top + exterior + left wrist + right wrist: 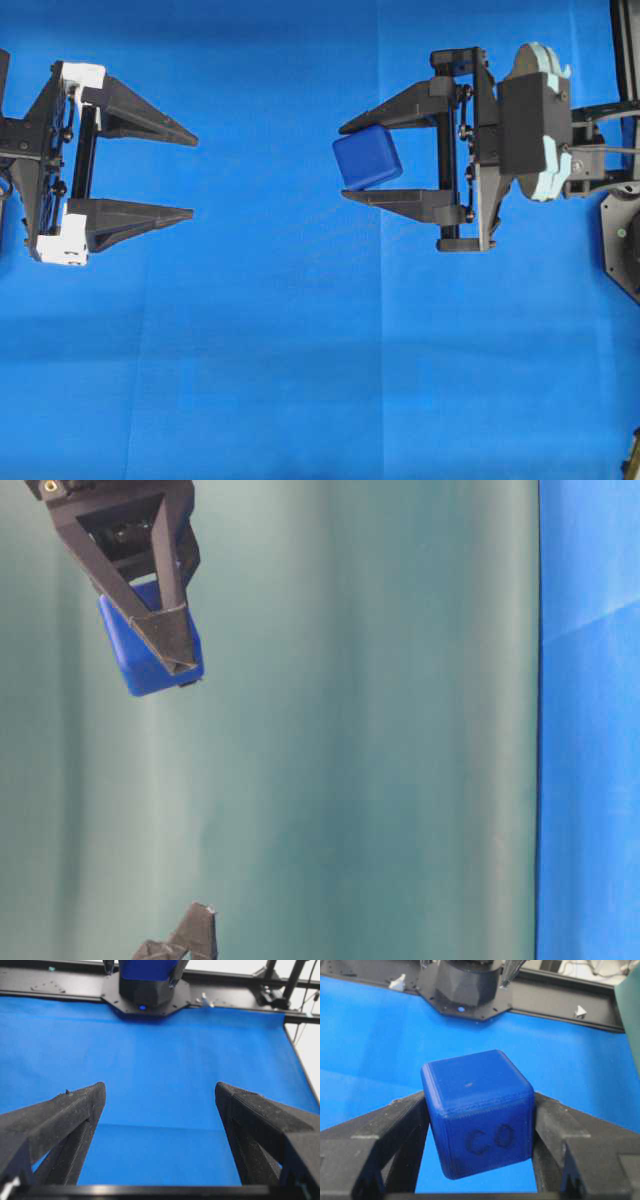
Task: Handover the blue block to the right arm after grasping it with the left arm, then place it in the designated position.
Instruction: 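Hold the cube in the right gripper and rotate the wrist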
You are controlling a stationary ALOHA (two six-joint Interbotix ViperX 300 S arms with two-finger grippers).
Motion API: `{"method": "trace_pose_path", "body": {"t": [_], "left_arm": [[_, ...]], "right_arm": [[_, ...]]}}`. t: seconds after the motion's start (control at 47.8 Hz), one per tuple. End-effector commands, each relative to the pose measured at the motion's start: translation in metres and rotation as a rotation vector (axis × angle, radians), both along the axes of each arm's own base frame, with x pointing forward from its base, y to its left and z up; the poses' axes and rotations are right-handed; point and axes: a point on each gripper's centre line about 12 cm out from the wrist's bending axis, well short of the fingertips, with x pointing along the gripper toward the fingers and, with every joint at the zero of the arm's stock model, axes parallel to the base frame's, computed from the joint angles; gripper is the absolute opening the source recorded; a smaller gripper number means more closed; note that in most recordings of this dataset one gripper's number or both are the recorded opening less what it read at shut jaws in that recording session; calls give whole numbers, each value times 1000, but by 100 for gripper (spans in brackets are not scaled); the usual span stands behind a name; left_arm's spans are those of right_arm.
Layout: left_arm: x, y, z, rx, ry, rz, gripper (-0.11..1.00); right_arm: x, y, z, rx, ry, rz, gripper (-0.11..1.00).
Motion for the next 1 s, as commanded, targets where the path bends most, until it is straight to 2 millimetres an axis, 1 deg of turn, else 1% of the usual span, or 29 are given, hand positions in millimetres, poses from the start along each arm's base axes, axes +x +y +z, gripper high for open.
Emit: {"method": "trace_pose_path", "body": {"t": [0.0,0.984], "left_arm": [[1,1,8,1,-26,3,93],[1,1,9,1,-32,3,93]], "right_arm": [[-3,0,12,5,-33,1,43],[-3,0,10,5,-23,-5,43]]}}
